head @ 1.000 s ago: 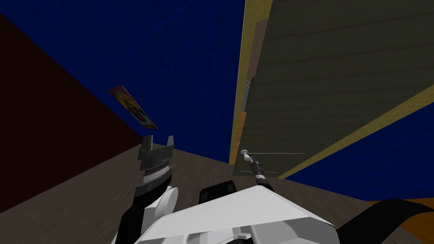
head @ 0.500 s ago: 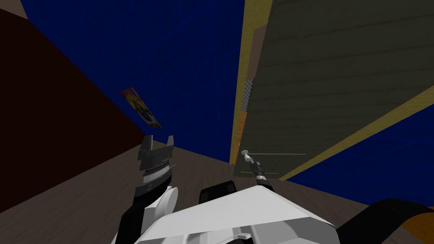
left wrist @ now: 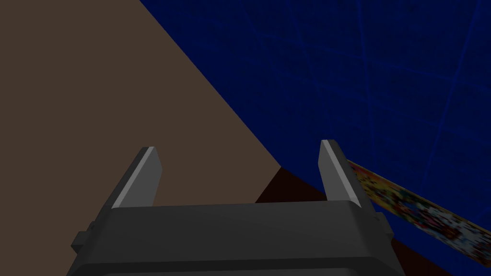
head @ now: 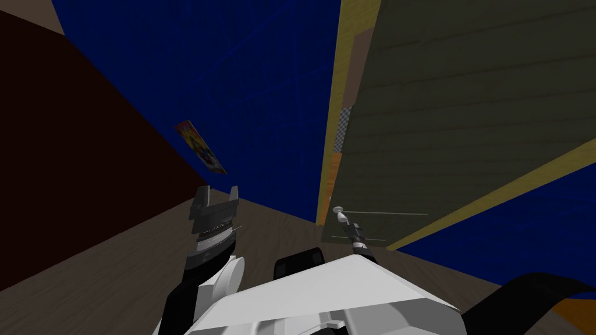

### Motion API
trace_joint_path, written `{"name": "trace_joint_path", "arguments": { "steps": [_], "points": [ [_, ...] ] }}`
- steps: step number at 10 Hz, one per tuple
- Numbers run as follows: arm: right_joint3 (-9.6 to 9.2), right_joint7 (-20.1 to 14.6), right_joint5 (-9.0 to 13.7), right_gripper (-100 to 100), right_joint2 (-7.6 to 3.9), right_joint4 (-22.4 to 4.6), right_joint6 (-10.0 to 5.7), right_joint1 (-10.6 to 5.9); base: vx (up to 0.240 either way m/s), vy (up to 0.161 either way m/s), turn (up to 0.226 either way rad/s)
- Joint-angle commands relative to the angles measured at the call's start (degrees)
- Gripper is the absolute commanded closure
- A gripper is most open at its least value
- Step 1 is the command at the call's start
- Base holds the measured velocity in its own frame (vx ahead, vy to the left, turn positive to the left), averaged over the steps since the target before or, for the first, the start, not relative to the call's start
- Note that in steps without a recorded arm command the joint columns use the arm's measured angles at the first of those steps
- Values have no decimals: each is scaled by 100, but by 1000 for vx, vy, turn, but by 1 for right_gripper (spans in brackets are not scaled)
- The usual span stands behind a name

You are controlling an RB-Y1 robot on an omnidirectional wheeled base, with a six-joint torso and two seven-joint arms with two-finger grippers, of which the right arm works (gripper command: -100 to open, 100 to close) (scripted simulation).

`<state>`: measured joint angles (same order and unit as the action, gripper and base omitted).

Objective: Pull the door open

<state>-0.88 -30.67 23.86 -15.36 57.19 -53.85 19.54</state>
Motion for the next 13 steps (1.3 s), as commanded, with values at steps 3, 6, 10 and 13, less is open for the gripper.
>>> {"name": "trace_joint_path", "arguments": {
  "steps": [3, 6, 10, 13],
  "points": [
    [-24, -243, -25, 100, 34, 176, -98, -34, -28, -2, 34],
    [-24, -243, -25, 100, 34, 176, -98, -34, -9, 1, 6],
    [-137, -794, 222, -100, 36, -29, -45, 36, -50, -24, 31],
    [-232, -1112, 370, -100, 54, 67, -32, 94, -72, -14, 41]
  ]
}}
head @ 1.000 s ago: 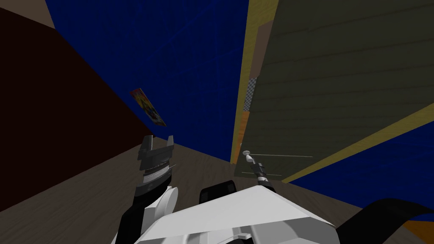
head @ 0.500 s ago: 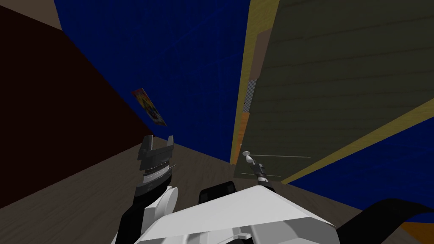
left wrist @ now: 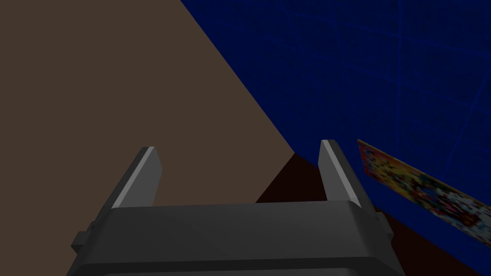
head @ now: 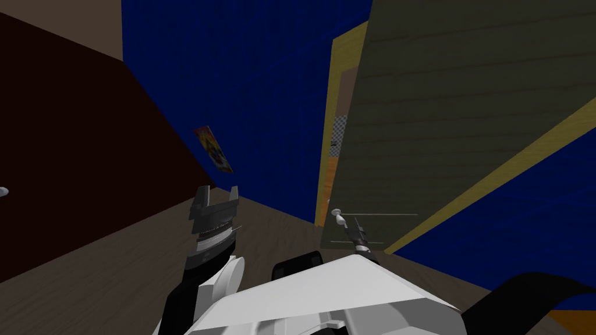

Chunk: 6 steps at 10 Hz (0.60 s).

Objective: Pull the door open

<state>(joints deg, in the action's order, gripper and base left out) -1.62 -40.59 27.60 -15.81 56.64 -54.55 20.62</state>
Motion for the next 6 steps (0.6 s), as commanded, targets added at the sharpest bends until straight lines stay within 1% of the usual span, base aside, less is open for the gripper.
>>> {"name": "trace_joint_path", "arguments": {
  "steps": [1, 2, 3, 4, 5, 6],
  "points": [
    [-158, -152, -4, -100, 98, 123, 38, -15, -47, -8, 49],
    [-212, -348, 80, -100, 108, 177, 46, 18, -43, 1, 37],
    [-212, -348, 80, -100, 108, 177, 46, 18, -35, -5, 22],
    [-269, -553, 167, -100, 118, 233, 54, 53, -46, -11, 44],
    [-269, -553, 167, -100, 118, 233, 54, 53, -44, -10, 68],
    [-328, -761, 260, -100, 128, 293, 62, 89, -48, -12, 63]
  ]
}}
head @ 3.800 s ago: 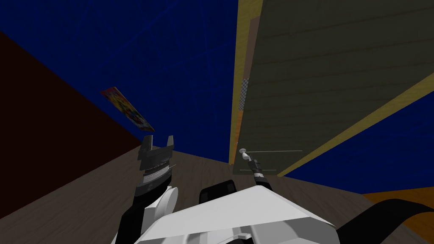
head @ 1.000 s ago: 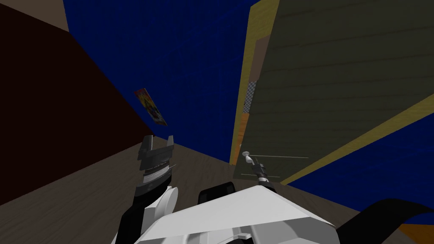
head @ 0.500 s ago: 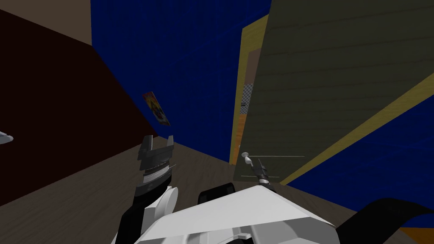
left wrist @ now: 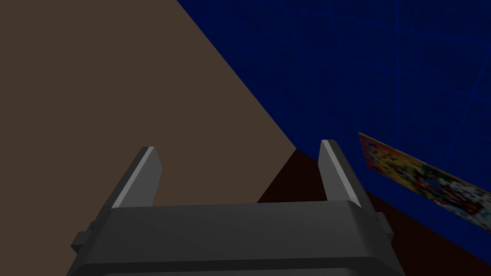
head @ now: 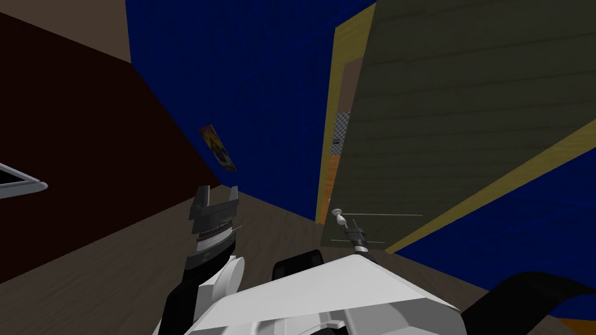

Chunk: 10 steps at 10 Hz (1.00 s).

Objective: Pull the door open

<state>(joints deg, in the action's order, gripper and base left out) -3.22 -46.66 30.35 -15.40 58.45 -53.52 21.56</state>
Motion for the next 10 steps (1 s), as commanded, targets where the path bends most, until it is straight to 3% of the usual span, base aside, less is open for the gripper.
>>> {"name": "trace_joint_path", "arguments": {
  "steps": [1, 10],
  "points": [
    [-168, -163, -14, -100, 87, 112, -41, -4, -43, -7, 30],
    [-533, -1440, 549, -100, 150, 476, 10, 218, -61, -10, 68]
  ]
}}
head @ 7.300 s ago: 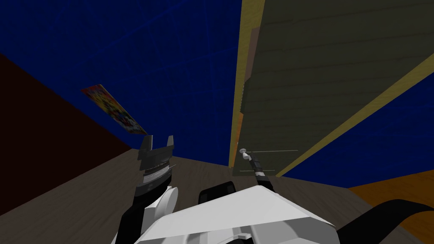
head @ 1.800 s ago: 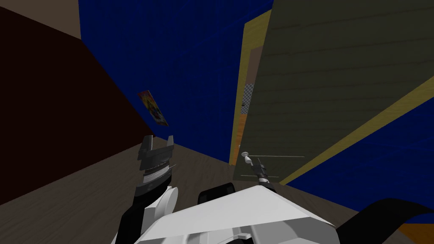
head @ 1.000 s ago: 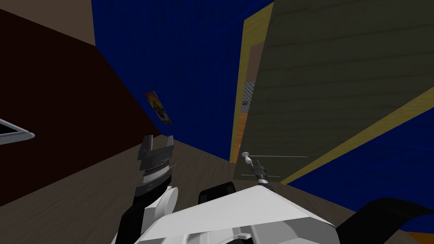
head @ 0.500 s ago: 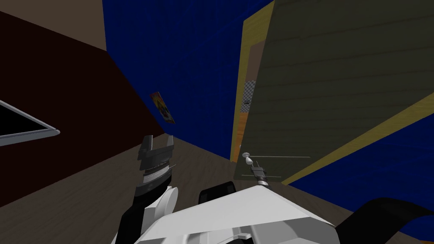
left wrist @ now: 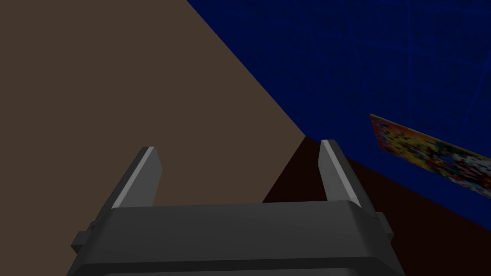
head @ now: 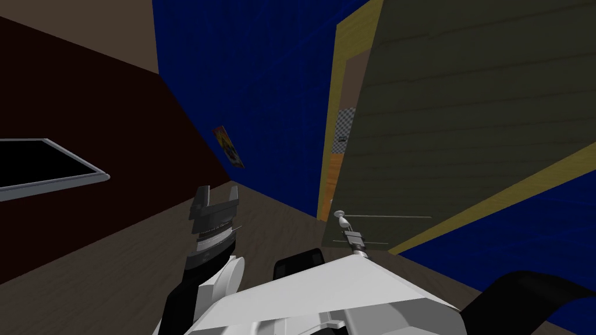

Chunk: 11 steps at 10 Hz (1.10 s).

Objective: Pull the door open

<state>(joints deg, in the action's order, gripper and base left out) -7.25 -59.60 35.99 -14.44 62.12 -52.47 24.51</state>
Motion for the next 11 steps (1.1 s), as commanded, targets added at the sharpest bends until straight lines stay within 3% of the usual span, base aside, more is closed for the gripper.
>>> {"name": "trace_joint_path", "arguments": {
  "steps": [1, 3, 8, 11],
  "points": [
    [-130, -183, -16, -100, 54, 109, -95, -77, -38, -4, 26],
    [-238, -536, 150, -100, 72, 216, -80, -11, -63, -10, 62],
    [-238, -573, 150, -100, 72, 216, -80, -11, -16, -1, 8],
    [-367, -1039, 348, -100, 93, 343, -62, 67, -55, -14, 63]
  ]
}}
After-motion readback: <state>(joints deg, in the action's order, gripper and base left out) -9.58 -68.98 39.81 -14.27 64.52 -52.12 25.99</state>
